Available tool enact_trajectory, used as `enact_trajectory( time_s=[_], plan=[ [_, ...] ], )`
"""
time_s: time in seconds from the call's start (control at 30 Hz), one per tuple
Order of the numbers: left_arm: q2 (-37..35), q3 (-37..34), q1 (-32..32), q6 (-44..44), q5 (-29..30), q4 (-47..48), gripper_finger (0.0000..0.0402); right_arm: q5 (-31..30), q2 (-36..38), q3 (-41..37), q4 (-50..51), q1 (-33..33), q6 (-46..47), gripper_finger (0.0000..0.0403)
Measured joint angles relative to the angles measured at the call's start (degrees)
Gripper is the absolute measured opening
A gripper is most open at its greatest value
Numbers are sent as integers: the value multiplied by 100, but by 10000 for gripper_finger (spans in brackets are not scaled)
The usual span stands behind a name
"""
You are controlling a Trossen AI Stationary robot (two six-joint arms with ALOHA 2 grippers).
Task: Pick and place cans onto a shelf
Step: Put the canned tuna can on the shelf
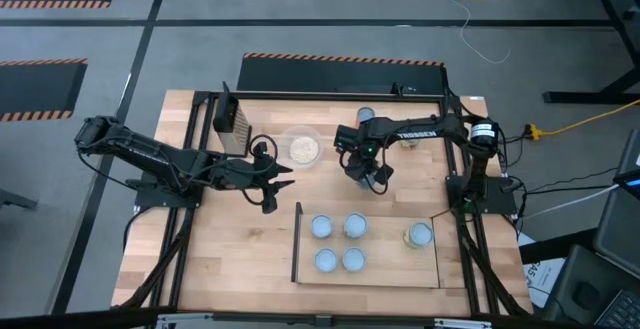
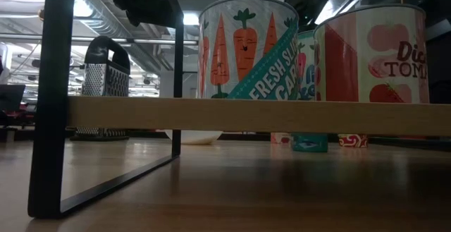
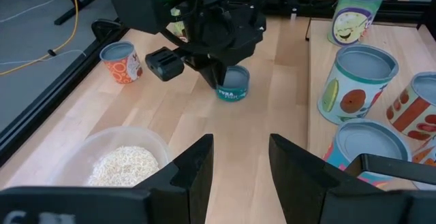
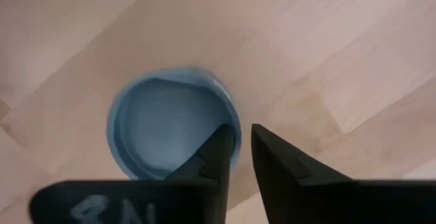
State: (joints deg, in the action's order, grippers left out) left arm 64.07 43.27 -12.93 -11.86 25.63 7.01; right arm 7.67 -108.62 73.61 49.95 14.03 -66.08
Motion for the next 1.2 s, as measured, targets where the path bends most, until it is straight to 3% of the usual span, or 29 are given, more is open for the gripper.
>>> enact_trajectory(
  time_s=[0.13, 0.53, 0.7, 0.87, 0.97, 1.2],
  plan=[
    [0, 0, 2, 0, 2, 0, 135, -73, -2, 1, 2, 3, 0, 84],
    [0, 0, 0, -16, 0, 0, 135, -59, 262, 296, 401, -18, 154, 86],
    [0, 0, 2, -151, 2, -2, 135, -52, 475, 735, 841, -103, 1622, 87],
    [0, 0, 2, -168, 0, -2, 135, 55, 514, 1000, 1355, -287, 4117, 87],
    [0, 0, 2, -170, 0, -2, 135, 438, 514, 893, 1399, -404, 5256, 87],
    [0, 0, 1, -170, 0, -2, 135, 553, 511, 306, 856, -663, 6656, 87]
  ],
)
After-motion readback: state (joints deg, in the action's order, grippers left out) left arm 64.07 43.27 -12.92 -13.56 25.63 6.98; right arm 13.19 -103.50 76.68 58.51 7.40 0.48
